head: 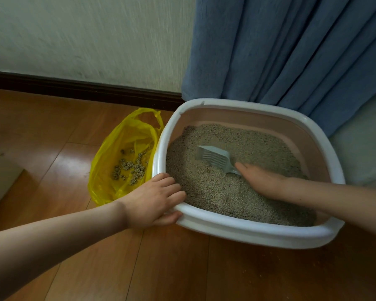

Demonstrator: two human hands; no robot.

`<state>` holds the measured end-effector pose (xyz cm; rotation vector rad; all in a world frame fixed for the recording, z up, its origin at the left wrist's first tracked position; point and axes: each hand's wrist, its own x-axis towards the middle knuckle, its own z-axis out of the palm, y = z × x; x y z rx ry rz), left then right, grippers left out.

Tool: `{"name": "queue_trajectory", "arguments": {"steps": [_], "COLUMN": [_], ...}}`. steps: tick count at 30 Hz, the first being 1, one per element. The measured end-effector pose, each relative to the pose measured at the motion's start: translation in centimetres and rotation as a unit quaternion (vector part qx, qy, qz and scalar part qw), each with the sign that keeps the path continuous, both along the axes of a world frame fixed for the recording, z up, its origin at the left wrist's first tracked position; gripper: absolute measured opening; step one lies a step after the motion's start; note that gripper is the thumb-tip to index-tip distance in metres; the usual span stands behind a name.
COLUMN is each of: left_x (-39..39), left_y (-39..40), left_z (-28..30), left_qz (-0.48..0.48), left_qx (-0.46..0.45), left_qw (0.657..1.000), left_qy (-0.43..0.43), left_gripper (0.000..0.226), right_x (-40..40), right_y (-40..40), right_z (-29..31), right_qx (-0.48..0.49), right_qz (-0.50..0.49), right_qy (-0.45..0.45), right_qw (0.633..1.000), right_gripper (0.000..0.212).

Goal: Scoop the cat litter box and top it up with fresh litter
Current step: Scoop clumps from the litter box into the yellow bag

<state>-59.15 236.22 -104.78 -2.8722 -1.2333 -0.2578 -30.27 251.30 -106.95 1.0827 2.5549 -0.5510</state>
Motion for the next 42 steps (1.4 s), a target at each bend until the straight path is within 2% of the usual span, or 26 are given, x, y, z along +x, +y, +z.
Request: {"name": "queue_trajectory", "arguments": {"steps": [2,4,9,13,28,38,42], "left_x": [0.0,0.0,0.0,0.0,0.0,-0.1,0.0], "left_y": [0.0,0.0,0.0,0.0,0.1,0.0,0.1], "left_z": [-0.1,-0.1,0.0,0.0,-0.1,-0.3,-0.3], "left_qz": [-0.001,0.0,-0.003,-0.005,-0.008,-0.005,0.0], "left_qx": [-0.001,-0.003,0.0,0.002,0.004,-0.002,0.0], "left_qw": [1.0,1.0,1.0,1.0,1.0,1.0,1.0], "left_qy": [0.001,0.002,0.005,0.007,-0.001,-0.014,-0.018], "left_gripper": [0.025,0.026,0.027,0.026,0.024,0.028,0.027], "right_x": [0.2,0.0,-1.0,-1.4,-1.4,-7.7,-13.1], "right_y": [-0.1,-0.2,-0.4,-0.6,-0.5,0.2,-0.2], "right_z": [0.3,0.6,1.8,1.8,4.5,12.0,11.9], "right_qx": [-0.035,-0.077,-0.215,-0.25,-0.233,-0.18,-0.058], "right_qz": [0.005,-0.015,-0.189,-0.254,-0.255,-0.15,-0.042], "right_qy": [0.007,0.029,0.133,0.163,0.164,0.223,0.181], "right_qw": [0.999,0.996,0.949,0.92,0.924,0.946,0.981], "right_gripper": [0.026,0.014,0.026,0.026,0.024,0.018,0.019]}}
